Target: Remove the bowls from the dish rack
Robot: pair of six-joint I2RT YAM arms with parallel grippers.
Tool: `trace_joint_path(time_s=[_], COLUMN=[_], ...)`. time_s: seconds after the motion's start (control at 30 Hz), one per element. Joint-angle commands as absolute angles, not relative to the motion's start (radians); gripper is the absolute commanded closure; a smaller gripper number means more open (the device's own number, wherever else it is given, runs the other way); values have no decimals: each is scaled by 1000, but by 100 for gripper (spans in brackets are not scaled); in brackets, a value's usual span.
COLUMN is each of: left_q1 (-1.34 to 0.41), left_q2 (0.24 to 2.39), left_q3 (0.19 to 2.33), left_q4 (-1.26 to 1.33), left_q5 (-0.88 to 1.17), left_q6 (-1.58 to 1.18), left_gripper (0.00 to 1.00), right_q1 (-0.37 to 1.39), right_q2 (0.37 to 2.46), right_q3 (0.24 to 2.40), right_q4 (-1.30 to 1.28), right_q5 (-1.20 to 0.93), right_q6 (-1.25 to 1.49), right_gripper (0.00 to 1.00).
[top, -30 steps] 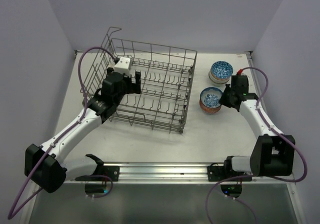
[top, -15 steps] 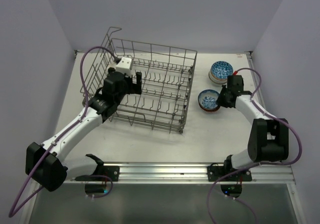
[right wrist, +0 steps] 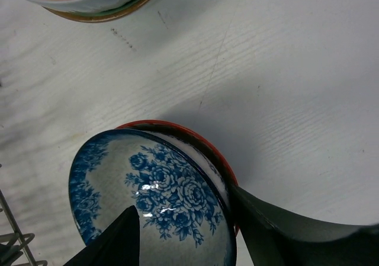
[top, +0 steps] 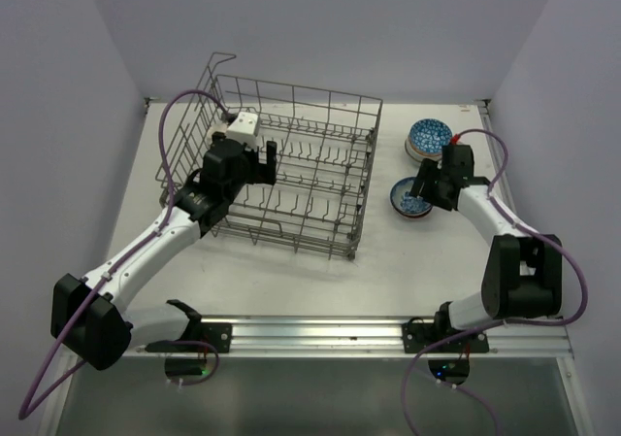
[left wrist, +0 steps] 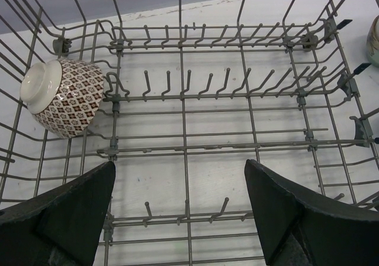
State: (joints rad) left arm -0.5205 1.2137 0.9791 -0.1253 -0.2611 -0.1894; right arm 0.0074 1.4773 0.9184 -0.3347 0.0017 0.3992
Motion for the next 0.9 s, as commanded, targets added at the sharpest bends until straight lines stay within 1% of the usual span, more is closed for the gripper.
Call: trace_joint_path(time_s=[0.0,0.23,0.43,0.5,0.57,0.6,0.7,0.73,0.8,0.83,0.87], left_q1=[-526,-528,-528,-526,-526,-526,-528,-528,-528,-526,-528], left_q2=[1213,1213,1220,1221,1221,1221,1223,1224,1226,1224,1226], left_q3=[1022,1026,1028,1029,1029,1029,1031,1031,1031,1031,1031], left_q4=[-112,-118,-120,-121,-121,-123,-123,-124,-124,-124,-126], left_q5=[-249,-242,-236,-233,-233,-232,-227,-227,-224,-224,-224], left_q6=[-176,-175,-175,-175,-175,-175,-175,-175,-175,-175,-175], left_gripper=[6,6,6,6,6,6,6,6,6,6,6], right_q1=[3,3,3,5,3,5,5,5,3,5,3], right_q2=[1416,1433,1416,1401,1376,1370,1361,1361,1364,1365,1371], right_q3=[980,1017,1009,1005,991,986,970,963,953,945,933], right_q4=[-377,-419,-460,-474,-476,-472,-469,-466,-453,-445,-434], right_q5=[26,6,70,110,124,132,135,140,141,132,129], right_q6=[357,311,318,316,316,318,324,328,334,340,344], right_gripper=[32,32,32,37,45,57,76,80,85,90,91])
